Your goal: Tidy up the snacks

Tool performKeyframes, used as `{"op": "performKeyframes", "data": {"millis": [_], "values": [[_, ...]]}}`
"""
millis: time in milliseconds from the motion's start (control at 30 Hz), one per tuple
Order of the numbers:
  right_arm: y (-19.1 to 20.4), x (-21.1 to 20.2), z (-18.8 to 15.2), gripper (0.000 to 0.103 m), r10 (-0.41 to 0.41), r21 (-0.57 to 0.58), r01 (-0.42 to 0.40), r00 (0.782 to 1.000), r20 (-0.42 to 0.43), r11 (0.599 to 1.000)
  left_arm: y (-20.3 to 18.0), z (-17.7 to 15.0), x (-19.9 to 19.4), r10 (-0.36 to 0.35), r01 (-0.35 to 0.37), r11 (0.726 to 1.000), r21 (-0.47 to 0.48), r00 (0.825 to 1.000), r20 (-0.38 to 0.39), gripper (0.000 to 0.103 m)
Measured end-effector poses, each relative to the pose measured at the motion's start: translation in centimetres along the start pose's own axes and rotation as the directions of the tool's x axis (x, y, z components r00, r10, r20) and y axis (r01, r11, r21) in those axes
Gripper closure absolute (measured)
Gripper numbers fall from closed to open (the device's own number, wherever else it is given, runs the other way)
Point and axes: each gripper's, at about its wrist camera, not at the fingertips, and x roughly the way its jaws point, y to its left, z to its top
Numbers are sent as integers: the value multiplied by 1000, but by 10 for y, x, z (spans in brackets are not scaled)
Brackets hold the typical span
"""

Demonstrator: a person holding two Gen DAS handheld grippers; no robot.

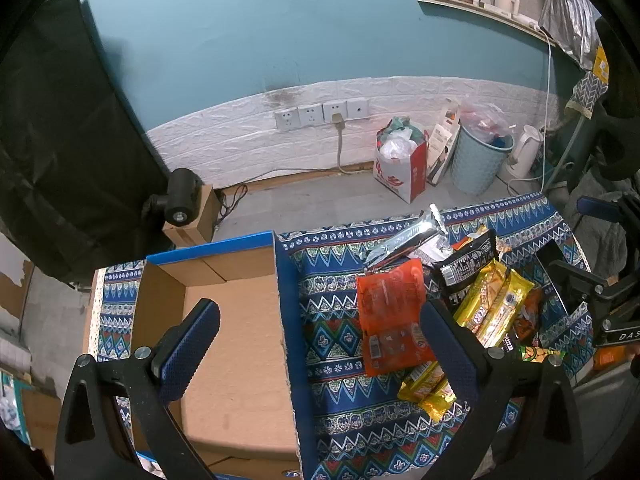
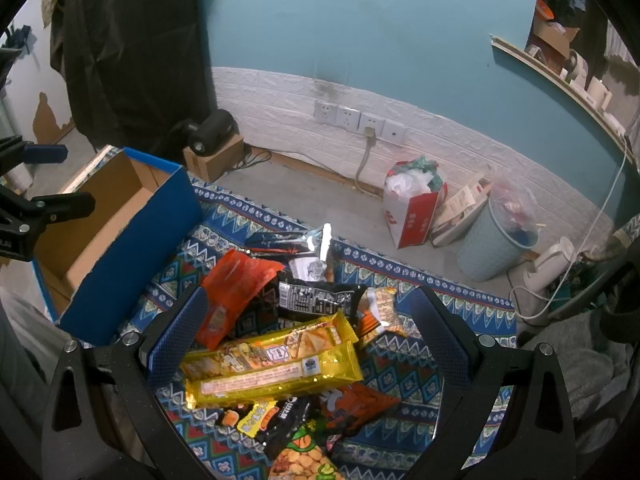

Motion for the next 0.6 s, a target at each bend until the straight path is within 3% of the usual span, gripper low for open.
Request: {"op": "performKeyframes", "data": {"millis": [600], "values": [[1, -1, -2, 3, -4, -7, 4, 1000, -2, 1000, -1, 0, 4, -5, 5, 1000, 6, 1000, -10, 2]]}}
